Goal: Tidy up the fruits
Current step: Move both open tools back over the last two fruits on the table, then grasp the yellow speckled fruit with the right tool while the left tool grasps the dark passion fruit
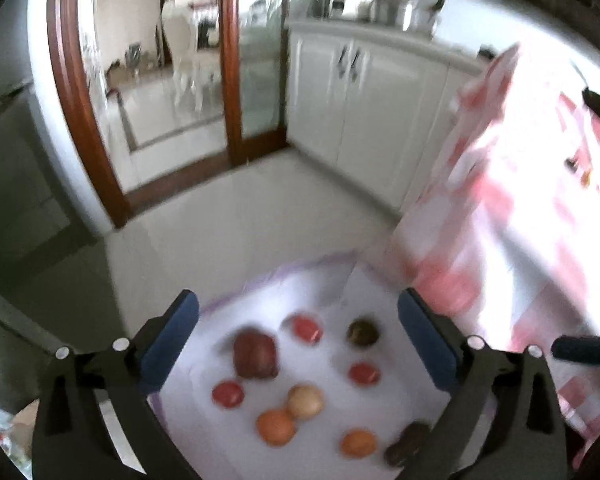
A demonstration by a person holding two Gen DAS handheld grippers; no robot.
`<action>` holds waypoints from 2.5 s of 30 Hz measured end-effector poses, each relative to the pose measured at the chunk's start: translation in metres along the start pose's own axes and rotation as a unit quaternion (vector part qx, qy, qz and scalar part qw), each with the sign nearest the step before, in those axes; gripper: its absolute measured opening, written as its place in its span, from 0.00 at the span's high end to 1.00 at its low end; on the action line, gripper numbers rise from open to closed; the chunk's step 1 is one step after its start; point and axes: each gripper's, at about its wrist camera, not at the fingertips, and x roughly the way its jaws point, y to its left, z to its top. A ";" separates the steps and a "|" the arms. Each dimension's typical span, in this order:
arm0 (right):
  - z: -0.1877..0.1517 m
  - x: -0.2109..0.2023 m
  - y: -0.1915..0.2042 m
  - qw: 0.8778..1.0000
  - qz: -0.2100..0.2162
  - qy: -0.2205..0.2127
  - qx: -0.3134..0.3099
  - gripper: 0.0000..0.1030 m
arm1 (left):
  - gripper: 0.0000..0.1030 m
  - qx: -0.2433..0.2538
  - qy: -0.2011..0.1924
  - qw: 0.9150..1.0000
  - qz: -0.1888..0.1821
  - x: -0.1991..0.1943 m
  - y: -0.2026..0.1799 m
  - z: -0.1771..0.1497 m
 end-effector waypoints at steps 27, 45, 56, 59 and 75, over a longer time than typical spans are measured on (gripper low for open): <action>-0.068 -0.188 -0.373 0.867 -0.330 -0.113 0.355 0.15 | 0.02 0.176 0.026 0.954 -0.243 0.110 -0.447 0.115; 0.027 -0.143 -0.518 0.861 -0.363 -0.076 0.349 0.19 | 0.02 0.165 0.060 0.954 -0.243 0.134 -0.452 0.117; 0.054 -0.116 -0.537 0.855 -0.409 -0.017 0.319 0.57 | 0.02 0.158 0.056 0.956 -0.240 0.134 -0.447 0.117; 0.034 -0.132 -0.516 0.855 -0.401 -0.041 0.326 0.57 | 0.02 0.156 0.057 0.957 -0.238 0.135 -0.447 0.117; -0.092 -0.257 -0.488 0.759 -0.412 -0.223 0.452 0.57 | 0.02 0.216 0.080 0.940 -0.250 0.135 -0.474 0.111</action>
